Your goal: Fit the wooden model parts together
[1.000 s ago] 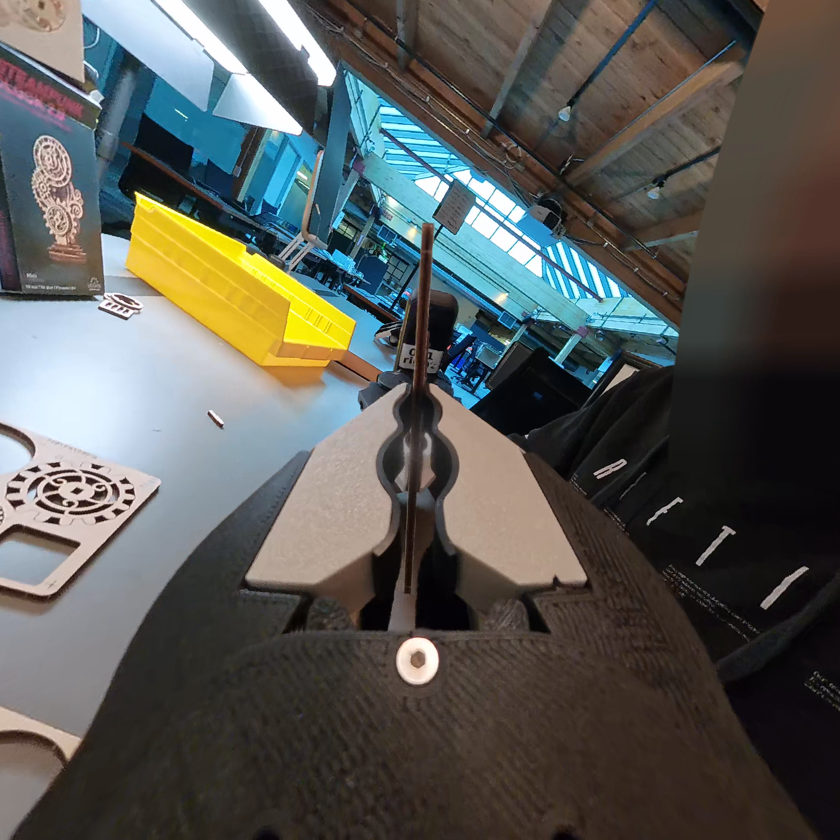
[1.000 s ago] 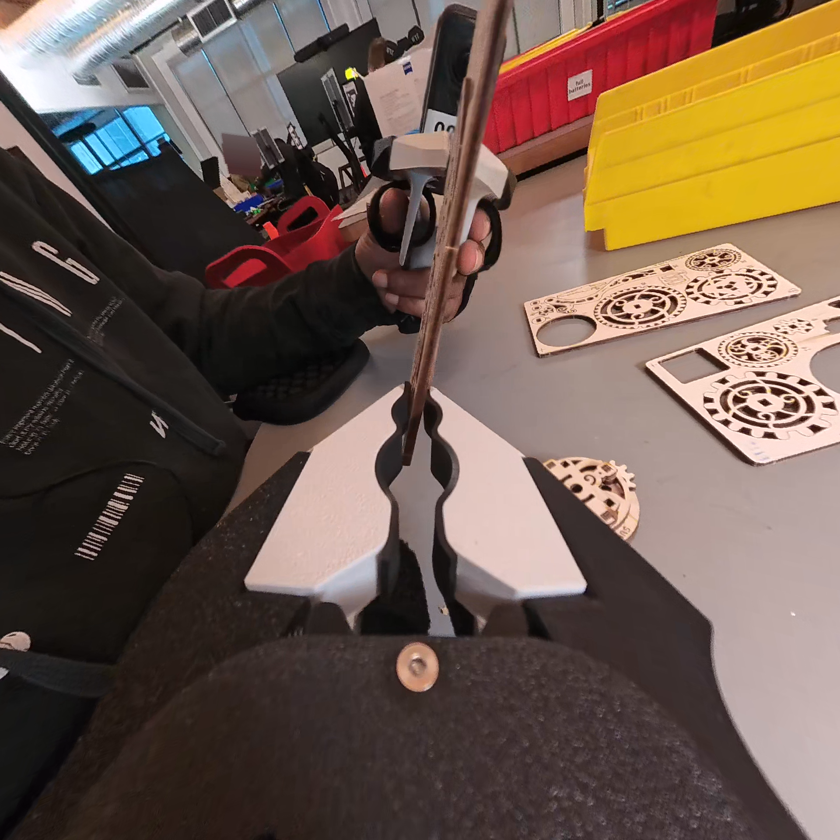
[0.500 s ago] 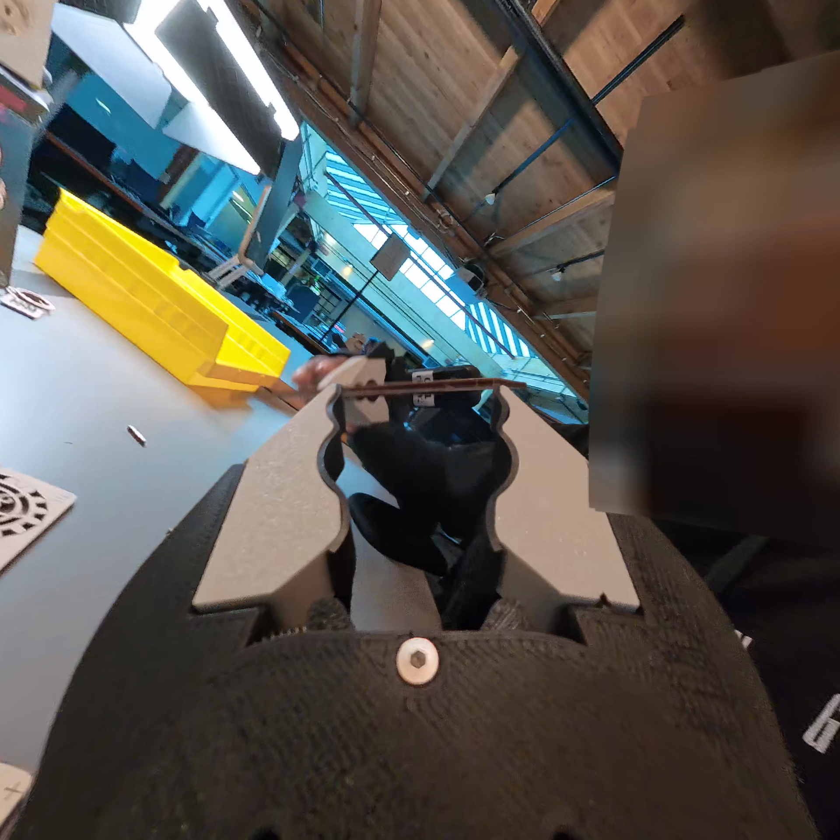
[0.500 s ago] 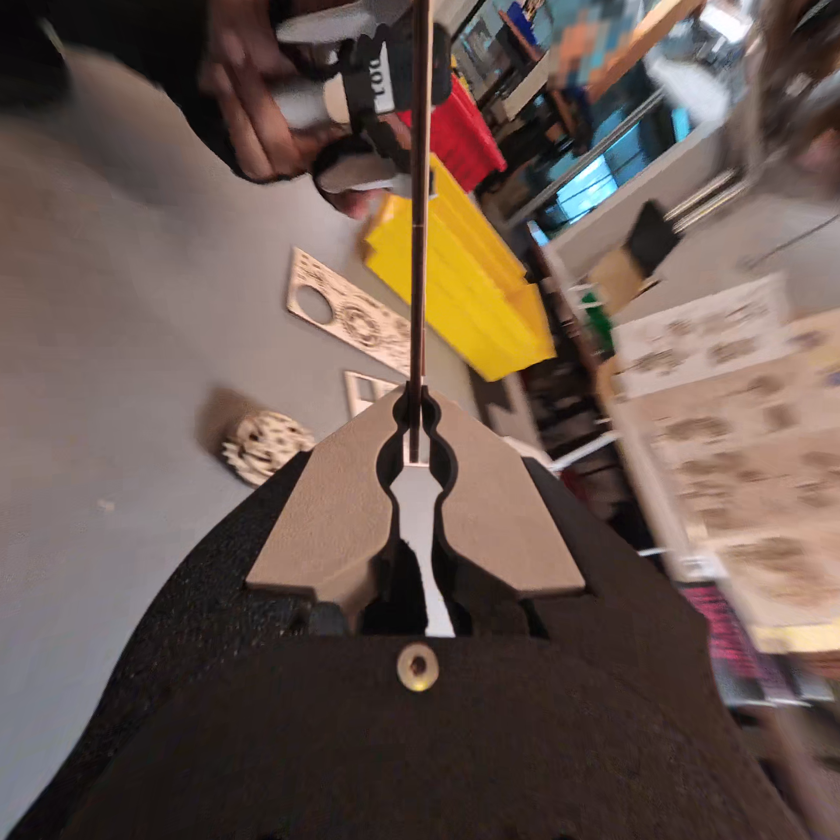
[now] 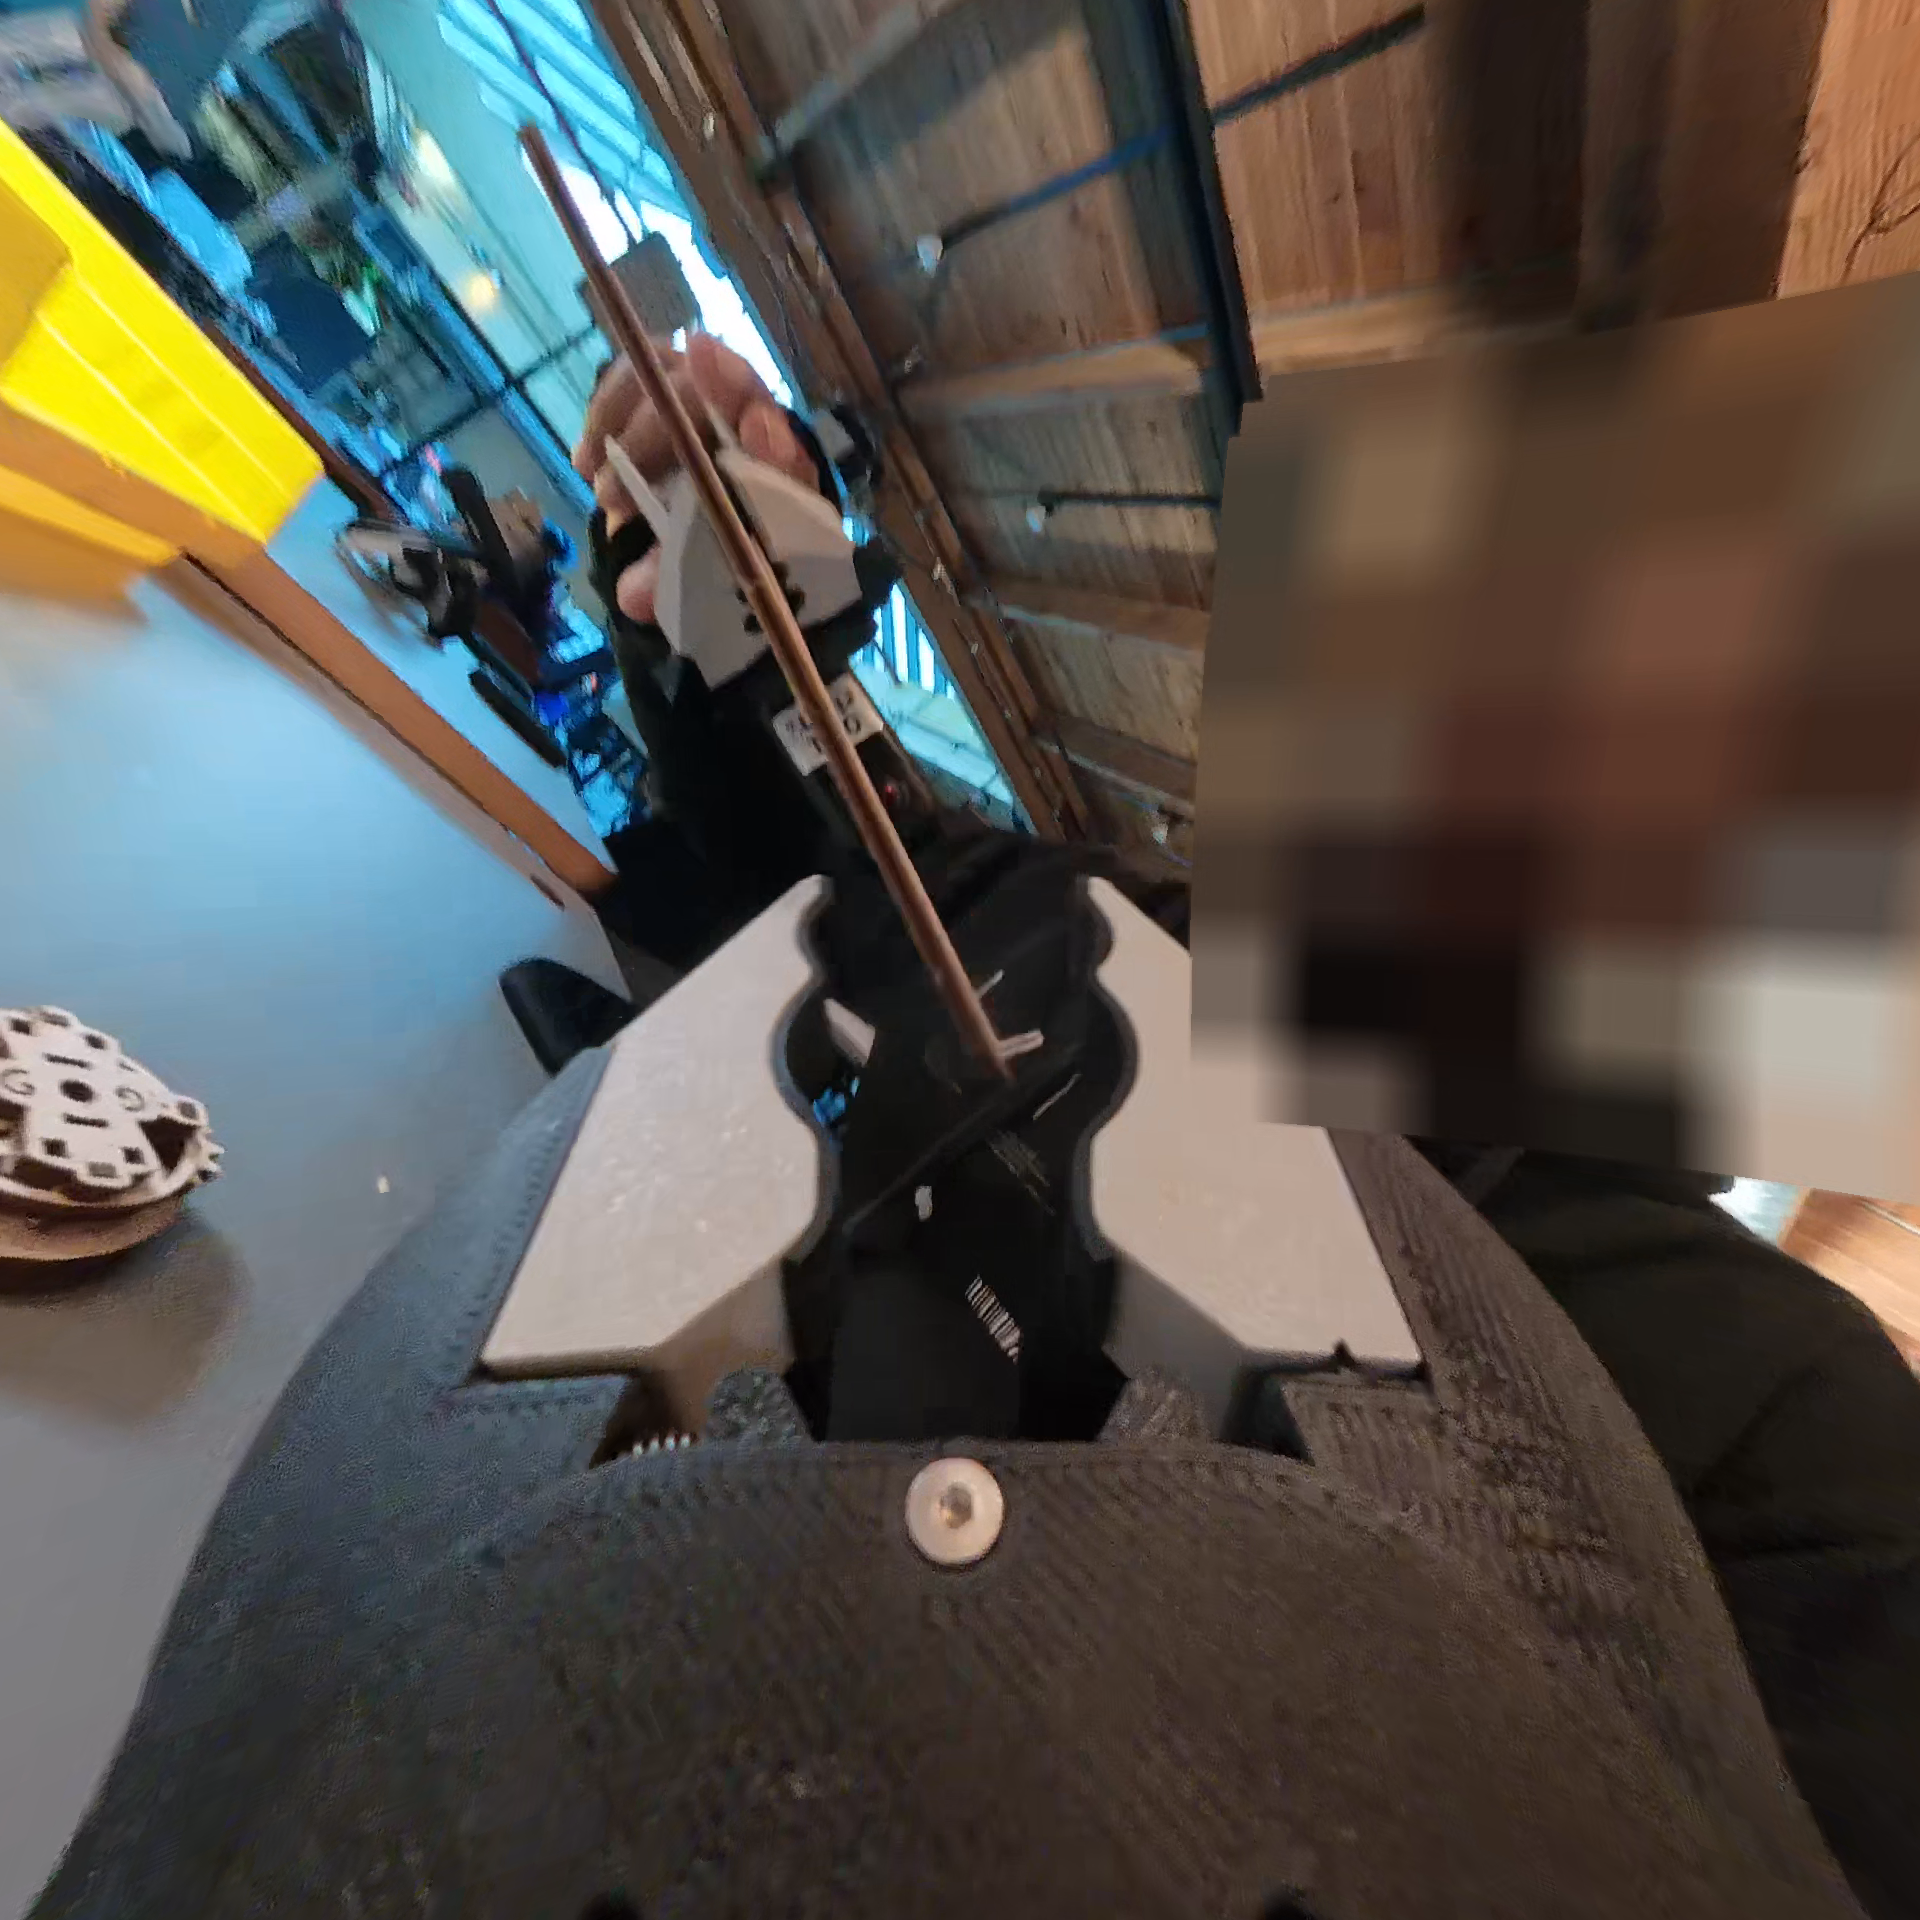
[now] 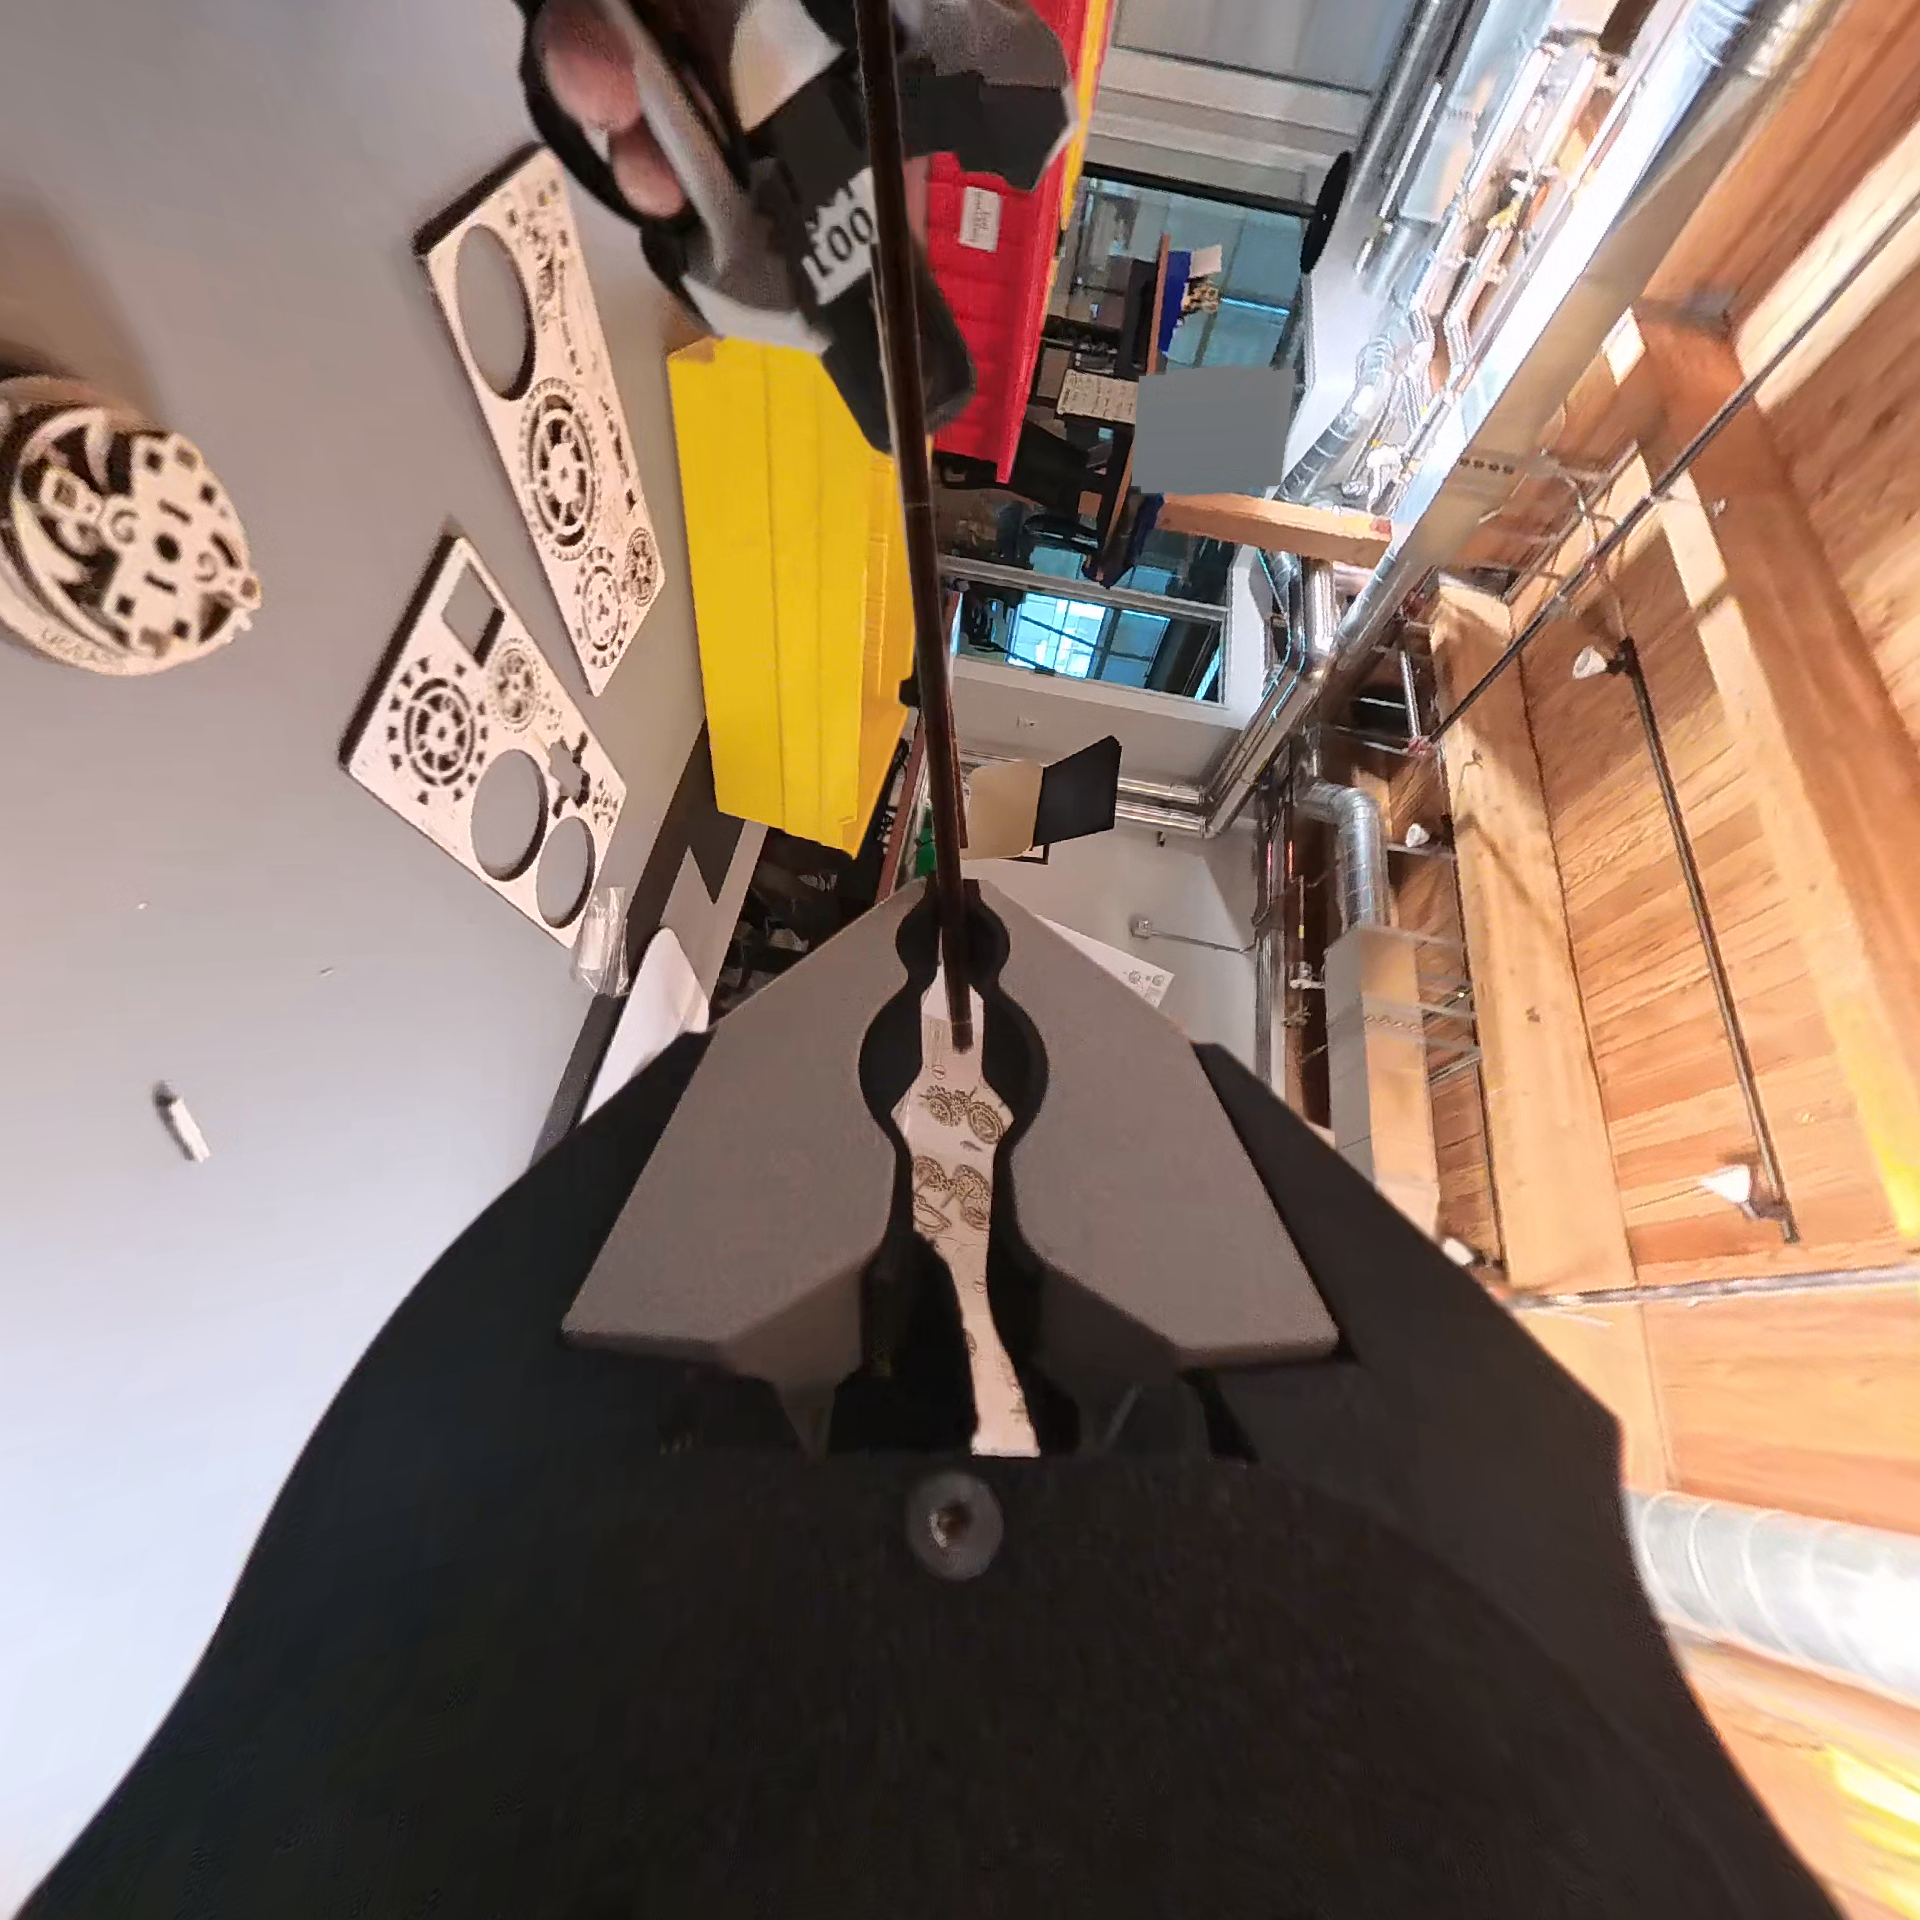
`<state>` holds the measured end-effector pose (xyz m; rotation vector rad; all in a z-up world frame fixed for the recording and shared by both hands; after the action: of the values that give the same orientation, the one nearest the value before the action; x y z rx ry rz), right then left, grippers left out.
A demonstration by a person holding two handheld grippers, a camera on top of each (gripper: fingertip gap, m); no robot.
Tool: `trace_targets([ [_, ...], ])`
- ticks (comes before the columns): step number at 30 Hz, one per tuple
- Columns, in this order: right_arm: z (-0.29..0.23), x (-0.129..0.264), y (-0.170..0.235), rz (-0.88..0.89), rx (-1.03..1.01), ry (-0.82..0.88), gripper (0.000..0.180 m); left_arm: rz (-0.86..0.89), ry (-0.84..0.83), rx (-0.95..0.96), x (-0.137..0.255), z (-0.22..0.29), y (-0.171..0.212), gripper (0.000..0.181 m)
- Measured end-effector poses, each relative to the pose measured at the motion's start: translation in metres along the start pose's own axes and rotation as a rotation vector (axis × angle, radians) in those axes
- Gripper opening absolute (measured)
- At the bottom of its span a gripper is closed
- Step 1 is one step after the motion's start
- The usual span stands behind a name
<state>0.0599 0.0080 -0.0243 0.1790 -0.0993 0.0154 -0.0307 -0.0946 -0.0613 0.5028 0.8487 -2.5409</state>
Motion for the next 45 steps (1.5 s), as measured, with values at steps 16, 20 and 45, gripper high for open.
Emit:
trace_targets([
  [16,-0.007,0.029,0.03,-0.184,-0.644,0.181,0.02,0.097,-0.231,-0.299,-0.004,-0.019,-0.009,0.001],
  [20,-0.037,0.02,0.009,-0.018,-1.234,-0.009,0.02,0.098,-0.246,-0.334,-0.003,-0.018,-0.01,0.001],
  [45,-0.127,0.073,-0.147,-0.081,-1.403,-1.061,0.066,0.259,-0.387,-0.377,0.033,-0.018,-0.035,0.002],
])
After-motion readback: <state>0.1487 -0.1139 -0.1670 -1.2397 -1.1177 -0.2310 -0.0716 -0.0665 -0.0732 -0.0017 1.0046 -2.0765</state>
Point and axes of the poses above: each gripper's, where its closed fingertips meet, x back along the fingers, y out of its underside, z = x × y across the jaws, the point moved 3 cm from there along x, back along the fingers, and after that the axes turned 1 degree about x, right-handed, at the moved point
